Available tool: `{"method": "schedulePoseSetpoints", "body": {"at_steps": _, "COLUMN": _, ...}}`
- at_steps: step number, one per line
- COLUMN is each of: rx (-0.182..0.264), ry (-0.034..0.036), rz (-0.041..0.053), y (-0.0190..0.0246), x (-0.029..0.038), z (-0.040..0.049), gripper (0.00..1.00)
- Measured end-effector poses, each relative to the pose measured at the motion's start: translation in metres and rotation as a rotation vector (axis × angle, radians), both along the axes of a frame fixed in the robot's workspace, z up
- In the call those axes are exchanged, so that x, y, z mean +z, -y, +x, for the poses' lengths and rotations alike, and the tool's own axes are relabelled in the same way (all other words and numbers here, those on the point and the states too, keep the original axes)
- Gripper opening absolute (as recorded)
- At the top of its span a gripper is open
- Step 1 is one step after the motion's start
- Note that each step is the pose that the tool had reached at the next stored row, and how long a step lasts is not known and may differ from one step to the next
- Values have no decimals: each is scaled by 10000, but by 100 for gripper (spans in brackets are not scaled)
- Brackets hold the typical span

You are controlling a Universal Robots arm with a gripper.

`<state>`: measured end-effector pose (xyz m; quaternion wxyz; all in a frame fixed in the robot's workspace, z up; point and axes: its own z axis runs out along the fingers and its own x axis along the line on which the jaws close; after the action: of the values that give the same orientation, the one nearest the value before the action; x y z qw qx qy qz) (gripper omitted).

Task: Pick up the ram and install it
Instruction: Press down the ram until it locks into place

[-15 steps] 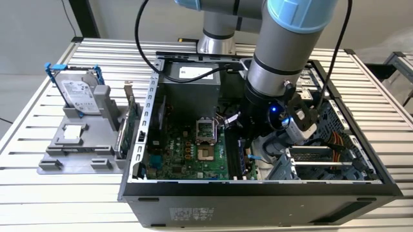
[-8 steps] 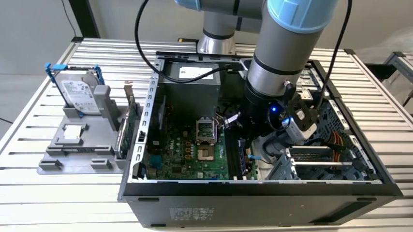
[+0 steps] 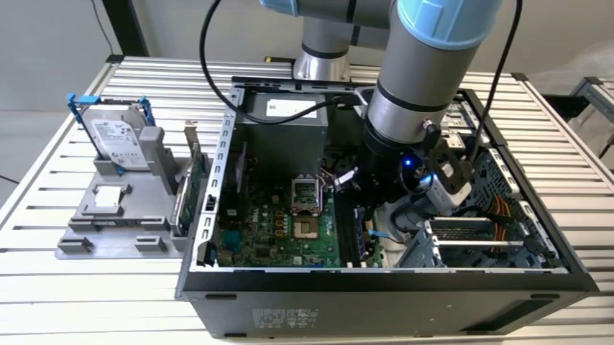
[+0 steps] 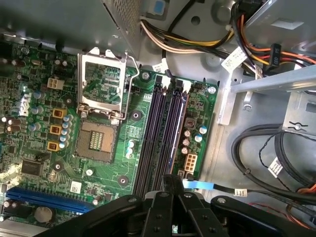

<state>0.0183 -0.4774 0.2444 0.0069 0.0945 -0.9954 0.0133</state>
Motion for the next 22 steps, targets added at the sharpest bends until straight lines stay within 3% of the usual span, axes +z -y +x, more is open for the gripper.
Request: {"method": "schedulePoseSetpoints", "body": {"at_steps": 22, "rx": 962, "ry": -46, "rz": 12, "y": -5, "x": -5, "z": -1, "gripper": 0}}
